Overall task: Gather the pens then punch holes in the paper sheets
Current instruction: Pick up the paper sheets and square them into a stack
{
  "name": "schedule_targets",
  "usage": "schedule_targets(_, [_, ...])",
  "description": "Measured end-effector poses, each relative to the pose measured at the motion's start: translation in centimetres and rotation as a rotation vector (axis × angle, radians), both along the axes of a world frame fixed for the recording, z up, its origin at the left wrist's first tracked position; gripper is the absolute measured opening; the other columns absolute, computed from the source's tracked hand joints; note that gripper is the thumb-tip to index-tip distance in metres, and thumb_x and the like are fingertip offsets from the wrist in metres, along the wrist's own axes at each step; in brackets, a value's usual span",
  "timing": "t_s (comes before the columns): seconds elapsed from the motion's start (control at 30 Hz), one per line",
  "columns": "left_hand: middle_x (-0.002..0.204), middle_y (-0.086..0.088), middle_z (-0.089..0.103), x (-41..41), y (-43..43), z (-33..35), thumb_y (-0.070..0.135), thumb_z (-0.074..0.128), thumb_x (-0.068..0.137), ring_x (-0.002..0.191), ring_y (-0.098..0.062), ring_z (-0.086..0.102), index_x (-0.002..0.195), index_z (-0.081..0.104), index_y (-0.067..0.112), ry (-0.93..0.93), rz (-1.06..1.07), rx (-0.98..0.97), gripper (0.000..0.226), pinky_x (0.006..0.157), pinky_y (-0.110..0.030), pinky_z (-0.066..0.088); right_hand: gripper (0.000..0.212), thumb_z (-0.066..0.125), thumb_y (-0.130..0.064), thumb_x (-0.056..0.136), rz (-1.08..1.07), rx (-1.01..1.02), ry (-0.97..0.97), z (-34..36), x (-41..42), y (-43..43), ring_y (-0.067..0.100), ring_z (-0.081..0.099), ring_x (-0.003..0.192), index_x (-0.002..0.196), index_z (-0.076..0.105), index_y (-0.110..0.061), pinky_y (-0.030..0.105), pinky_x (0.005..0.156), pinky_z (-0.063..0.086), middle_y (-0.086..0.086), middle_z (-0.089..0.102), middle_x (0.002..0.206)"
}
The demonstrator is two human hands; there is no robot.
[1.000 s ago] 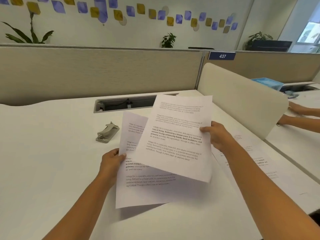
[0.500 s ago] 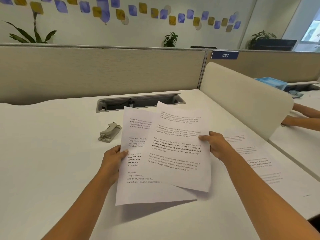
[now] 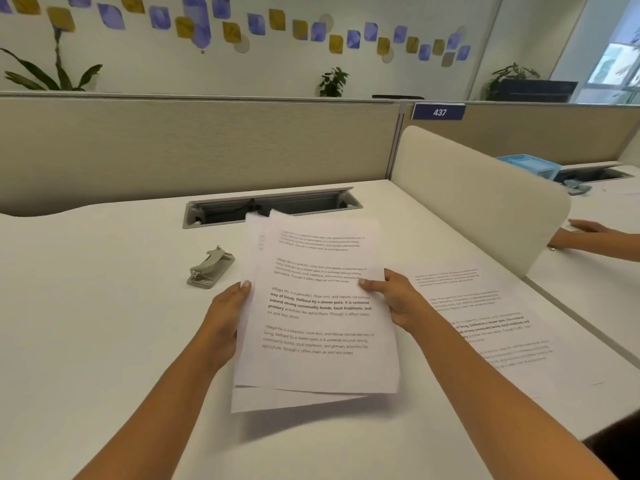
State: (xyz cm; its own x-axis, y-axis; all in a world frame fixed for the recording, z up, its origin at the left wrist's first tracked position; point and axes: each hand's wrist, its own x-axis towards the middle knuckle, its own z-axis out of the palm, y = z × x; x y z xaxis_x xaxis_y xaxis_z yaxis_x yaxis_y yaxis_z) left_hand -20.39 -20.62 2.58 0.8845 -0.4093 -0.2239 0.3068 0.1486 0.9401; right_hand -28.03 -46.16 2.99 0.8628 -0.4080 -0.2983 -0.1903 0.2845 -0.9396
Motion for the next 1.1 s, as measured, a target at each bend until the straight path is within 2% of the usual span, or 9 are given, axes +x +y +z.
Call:
schedule_targets(0.2, [0.103,-0.010,0.069,-0.6,-1.0,-0.1,-0.005,0.054,0.087,0.083,-0.026,0.069,0.112,0.056,0.011,-0.082,-0.082,0.097,0.030,0.066,-0.036,0.056,0.021,0.065,-0.013,0.085,-0.115,-0.194,0.015,0.1,-0.1,-0.9,0.026,0.061,0.088,0.104,0.062,-0.004,0.033,0.076,0.050,0.014,0.066,0.105])
schedule_targets(0.27, [0.100,-0.009,0.069,-0.7,-1.2,-0.3,-0.005,0.053,0.087,0.081,-0.027,0.069,0.113,0.055,0.011,-0.078,-0.069,0.117,0.031,0.062,-0.035,0.056,0.024,0.061,-0.023,0.088,-0.206,-0.519,0.142,-0.3,-0.7,-2.3,0.024,0.059,0.087,0.104,0.062,-0.005,0.030,0.073,0.046,0.013,0.067,0.105])
schedule_targets(0.37, [0.101,-0.011,0.068,-0.6,-1.5,-0.8,-0.005,0.053,0.087,0.083,-0.029,0.067,0.115,0.054,0.010,-0.061,-0.042,0.129,0.032,0.063,-0.036,0.055,0.030,0.053,-0.030,0.091,-0.216,-1.100,0.460,-1.1,-2.5,-4.4,0.026,0.057,0.108,0.112,0.060,-0.010,0.033,0.085,0.045,0.009,0.063,0.117])
schedule_targets(0.43, [0.100,-0.011,0.067,-0.6,-1.6,-1.0,-0.005,0.054,0.087,0.081,-0.029,0.067,0.113,0.055,0.009,-0.045,-0.028,0.121,0.030,0.063,-0.036,0.054,0.039,0.049,-0.033,0.092,-0.101,-1.214,0.653,-2.0,-3.5,-5.2,0.028,0.047,0.121,0.123,0.053,-0.011,0.039,0.096,0.042,0.010,0.054,0.128])
schedule_targets(0.57, [0.094,-0.010,0.068,-0.5,-1.9,-1.5,-0.005,0.054,0.087,0.077,-0.027,0.067,0.109,0.056,0.008,-0.026,-0.019,0.118,0.026,0.061,-0.034,0.054,0.046,0.042,-0.039,0.093,0.034,-1.244,0.748,-2.7,-3.1,-4.4,0.030,0.038,0.126,0.128,0.048,-0.011,0.042,0.101,0.037,0.011,0.045,0.134])
schedule_targets(0.7, [0.093,-0.010,0.069,-0.4,-2.1,-1.5,-0.006,0.053,0.087,0.076,-0.027,0.067,0.107,0.057,0.008,-0.017,-0.022,0.111,0.025,0.062,-0.035,0.054,0.046,0.046,-0.028,0.095,0.079,-1.006,0.508,-1.9,-1.2,-2.8,0.029,0.036,0.134,0.137,0.042,-0.009,0.035,0.105,0.034,0.013,0.037,0.146])
schedule_targets(0.83, [0.094,-0.012,0.068,-0.3,-2.1,-1.4,-0.005,0.054,0.087,0.078,-0.030,0.066,0.110,0.056,0.006,-0.010,-0.023,0.112,0.026,0.065,-0.037,0.054,0.039,0.047,-0.003,0.092,-0.064,-0.860,0.368,-1.1,-1.6,-3.6,0.031,0.052,0.118,0.131,0.049,-0.009,0.029,0.081,0.043,0.017,0.040,0.140])
schedule_targets(0.97, [0.099,-0.016,0.066,-0.3,-2.1,-1.6,-0.007,0.052,0.086,0.080,-0.031,0.065,0.109,0.056,0.004,-0.009,-0.017,0.105,0.026,0.072,-0.039,0.052,0.046,0.048,0.005,0.086,-0.237,-1.012,0.533,-0.5,-3.7,-7.4,0.032,0.049,0.120,0.130,0.050,-0.008,0.033,0.094,0.044,0.017,0.042,0.138])
schedule_targets(1.1, [0.101,-0.016,0.065,-0.5,-2.1,-1.9,-0.007,0.053,0.087,0.081,-0.031,0.064,0.109,0.055,0.005,0.001,-0.004,0.110,0.025,0.076,-0.041,0.051,0.078,0.075,-0.029,0.075,-0.212,-1.026,0.804,-0.3,-6.3,-10.6,0.035,0.035,0.130,0.138,0.033,-0.009,0.045,0.102,0.038,0.018,0.040,0.138])
